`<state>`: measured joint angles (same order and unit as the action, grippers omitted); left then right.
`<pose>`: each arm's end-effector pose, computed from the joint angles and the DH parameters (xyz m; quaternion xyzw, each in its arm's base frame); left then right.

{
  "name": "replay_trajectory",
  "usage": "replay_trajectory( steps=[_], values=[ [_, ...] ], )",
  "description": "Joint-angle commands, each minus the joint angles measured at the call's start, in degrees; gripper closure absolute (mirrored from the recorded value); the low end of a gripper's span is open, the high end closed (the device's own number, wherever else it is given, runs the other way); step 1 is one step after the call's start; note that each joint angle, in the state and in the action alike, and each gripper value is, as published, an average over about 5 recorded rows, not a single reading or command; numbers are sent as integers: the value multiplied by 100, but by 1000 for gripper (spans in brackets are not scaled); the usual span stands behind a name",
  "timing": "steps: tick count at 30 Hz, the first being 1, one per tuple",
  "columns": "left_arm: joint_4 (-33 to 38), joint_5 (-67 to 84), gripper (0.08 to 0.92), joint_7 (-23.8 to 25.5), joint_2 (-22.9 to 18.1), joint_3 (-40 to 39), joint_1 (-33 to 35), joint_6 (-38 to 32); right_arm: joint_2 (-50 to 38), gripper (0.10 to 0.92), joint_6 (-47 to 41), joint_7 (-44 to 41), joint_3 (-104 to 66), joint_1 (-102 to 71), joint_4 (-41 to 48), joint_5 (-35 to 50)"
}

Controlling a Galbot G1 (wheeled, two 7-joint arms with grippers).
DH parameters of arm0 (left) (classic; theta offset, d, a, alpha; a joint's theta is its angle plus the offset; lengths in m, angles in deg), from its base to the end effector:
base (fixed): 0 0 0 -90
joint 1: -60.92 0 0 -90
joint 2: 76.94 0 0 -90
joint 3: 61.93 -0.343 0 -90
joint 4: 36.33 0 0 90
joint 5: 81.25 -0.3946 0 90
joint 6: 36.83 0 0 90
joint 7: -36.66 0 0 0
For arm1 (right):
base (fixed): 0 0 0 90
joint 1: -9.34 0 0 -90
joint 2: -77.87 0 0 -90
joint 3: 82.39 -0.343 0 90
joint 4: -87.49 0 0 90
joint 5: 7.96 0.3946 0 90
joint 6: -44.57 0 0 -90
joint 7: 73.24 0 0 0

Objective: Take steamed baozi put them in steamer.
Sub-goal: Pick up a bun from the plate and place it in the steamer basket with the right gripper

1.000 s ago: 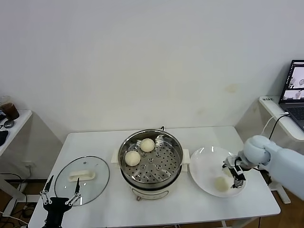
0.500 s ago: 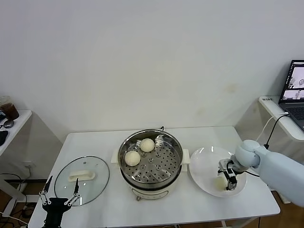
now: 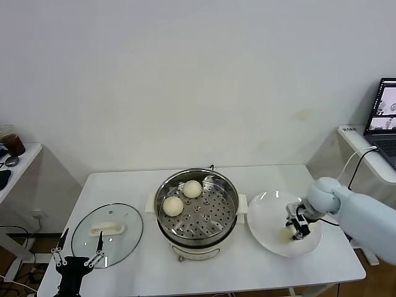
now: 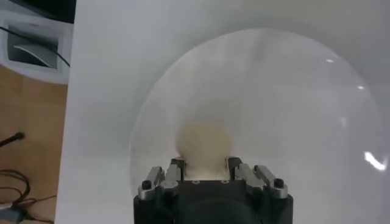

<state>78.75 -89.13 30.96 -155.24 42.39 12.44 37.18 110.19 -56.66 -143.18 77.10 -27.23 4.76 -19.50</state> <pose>0.1571 0.1222 -0.3450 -0.0567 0.9732 0.2223 0.0151 0.4993 -0.1360 -0.1996 0.5368 -0.4885 0.5537 0.4081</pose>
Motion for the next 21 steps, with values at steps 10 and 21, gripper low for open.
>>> replay_trajectory(
  steps=[10, 21],
  values=[
    [-9, 43, 177, 8, 77, -58, -119, 20, 712, 576, 570, -455, 1012, 3360, -1, 1973],
    [4, 53, 177, -1, 75, 11, -50, -2, 2635, 568, 1517, 64, 2454, 4256, -472, 2523]
  ],
)
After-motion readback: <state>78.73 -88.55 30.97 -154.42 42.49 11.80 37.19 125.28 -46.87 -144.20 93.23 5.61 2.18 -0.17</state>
